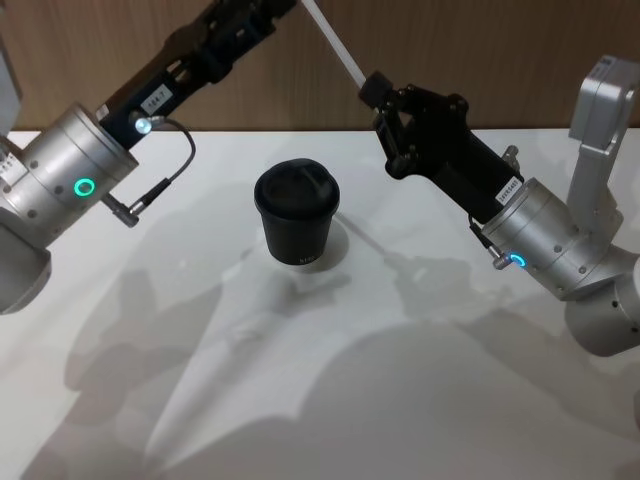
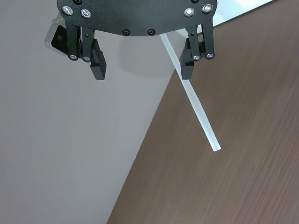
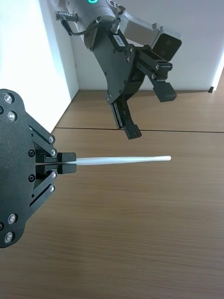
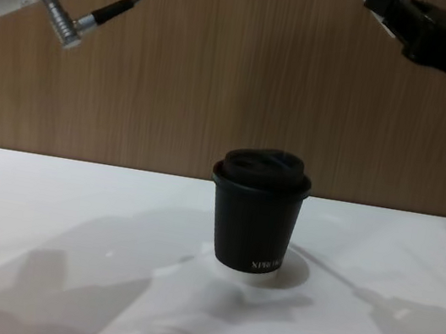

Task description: Pick up the straw with one hand, pass it to the other hand, and insert it into the cup.

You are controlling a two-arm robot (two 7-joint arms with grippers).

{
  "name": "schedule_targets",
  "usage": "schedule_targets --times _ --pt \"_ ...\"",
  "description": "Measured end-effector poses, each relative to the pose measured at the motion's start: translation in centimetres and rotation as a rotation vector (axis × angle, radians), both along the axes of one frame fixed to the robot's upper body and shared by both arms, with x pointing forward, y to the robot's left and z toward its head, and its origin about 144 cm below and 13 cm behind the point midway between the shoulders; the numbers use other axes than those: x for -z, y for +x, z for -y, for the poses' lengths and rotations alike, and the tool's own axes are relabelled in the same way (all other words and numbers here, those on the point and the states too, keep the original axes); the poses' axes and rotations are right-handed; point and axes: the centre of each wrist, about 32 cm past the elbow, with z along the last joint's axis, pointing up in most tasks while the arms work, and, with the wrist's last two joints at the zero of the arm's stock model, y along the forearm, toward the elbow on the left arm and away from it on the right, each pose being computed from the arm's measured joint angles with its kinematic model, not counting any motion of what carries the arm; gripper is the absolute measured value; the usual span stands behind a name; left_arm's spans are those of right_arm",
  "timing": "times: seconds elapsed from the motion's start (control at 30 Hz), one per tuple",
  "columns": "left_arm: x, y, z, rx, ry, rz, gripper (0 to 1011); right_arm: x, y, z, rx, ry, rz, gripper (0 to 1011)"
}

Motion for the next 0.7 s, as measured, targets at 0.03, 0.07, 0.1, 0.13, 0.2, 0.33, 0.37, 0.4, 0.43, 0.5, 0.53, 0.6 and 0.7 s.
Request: schedule_targets --times 0.03,0.07,0.1,0.13,0.2,0.33,0.37,0.4,0.43,0.5,0.53,0.6,0.7 --pt "0.0 0.0 0.0 0.000 0.000 0.000 1003 0.0 0.0 0.0 0.000 0.000 0.000 24" --pt "0.0 0.1 0.1 0.005 -0.006 -0.004 1003 0.0 0.0 0.0 0.000 0.000 0.000 24" --pt "0.0 0.2 0.3 0.011 -0.012 -0.009 1003 0.0 0.0 0.0 0.000 0.000 0.000 24" --pt "0.0 0.3 0.3 0.012 -0.015 -0.011 1003 0.0 0.0 0.0 0.000 0.000 0.000 24" --pt "0.0 0.4 0.4 0.017 -0.021 -0.018 1003 0.0 0.0 0.0 0.000 0.000 0.000 24" --pt "0.0 0.6 0.6 0.020 -0.031 -0.027 1003 0.0 0.0 0.0 0.000 0.000 0.000 24" --pt "0.0 0.7 0.6 0.020 -0.032 -0.029 1003 0.0 0.0 0.0 0.000 0.000 0.000 24" --pt "0.0 0.7 0.6 0.021 -0.034 -0.031 1003 0.0 0.0 0.0 0.000 0.000 0.000 24" --pt "0.1 0.8 0.6 0.021 -0.036 -0.034 1004 0.0 0.0 0.0 0.000 0.000 0.000 24" --pt "0.0 0.9 0.7 0.021 -0.037 -0.037 1003 0.0 0.0 0.0 0.000 0.000 0.000 24" --pt "0.0 0.9 0.7 0.021 -0.038 -0.038 1003 0.0 0.0 0.0 0.000 0.000 0.000 24" --pt "0.0 1.0 0.8 0.019 -0.039 -0.043 1003 0.0 0.0 0.0 0.000 0.000 0.000 24" --pt "0.1 1.2 1.1 0.017 -0.039 -0.050 1003 0.0 0.0 0.0 0.000 0.000 0.000 24"
